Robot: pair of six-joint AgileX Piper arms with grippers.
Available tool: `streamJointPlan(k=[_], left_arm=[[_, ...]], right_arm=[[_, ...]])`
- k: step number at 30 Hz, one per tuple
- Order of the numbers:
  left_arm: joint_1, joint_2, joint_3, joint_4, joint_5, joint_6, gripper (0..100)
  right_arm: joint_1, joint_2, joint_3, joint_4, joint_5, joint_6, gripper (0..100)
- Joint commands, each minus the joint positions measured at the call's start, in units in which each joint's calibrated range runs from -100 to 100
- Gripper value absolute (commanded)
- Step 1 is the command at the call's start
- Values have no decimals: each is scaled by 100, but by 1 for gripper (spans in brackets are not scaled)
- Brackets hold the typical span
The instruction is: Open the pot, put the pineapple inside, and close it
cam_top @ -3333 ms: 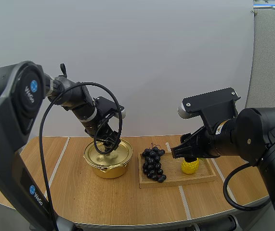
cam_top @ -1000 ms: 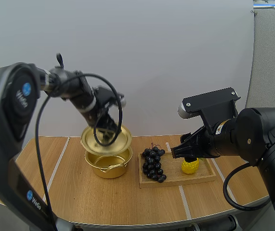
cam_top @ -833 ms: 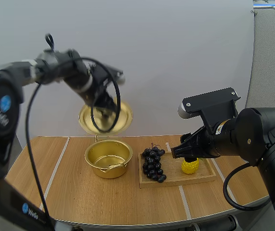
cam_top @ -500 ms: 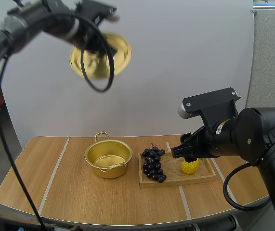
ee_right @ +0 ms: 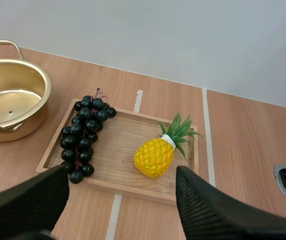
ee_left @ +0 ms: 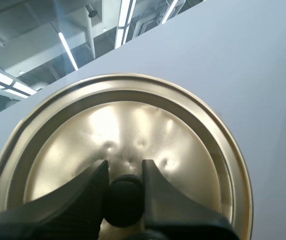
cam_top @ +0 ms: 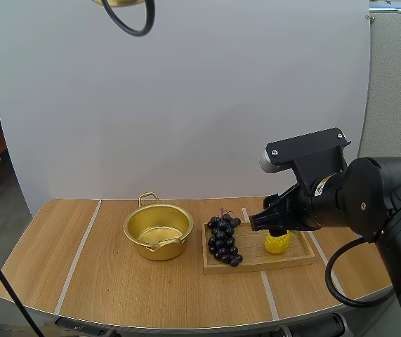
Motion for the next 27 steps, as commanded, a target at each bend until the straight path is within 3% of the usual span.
streamJointPlan(k=[1, 8, 11, 19, 27], left_arm=[[-16, -20, -163, 63, -207, -75, 0], [-16, -20, -214, 63, -191, -75, 0], [-16, -20, -214, 63, -191, -75, 0], [-16, -20, -214, 63, -191, -75, 0], [-16, -20, -214, 63, -191, -75, 0]], right_arm=[[-15, 6, -42, -15, -95, 4, 100], [-15, 6, -42, 94, -95, 165, 100], [-15, 18, -42, -103, -32, 1172, 100], [-15, 717, -42, -1541, -15, 3246, 100], [-15, 1772, -42, -1571, -210, 4048, 100]])
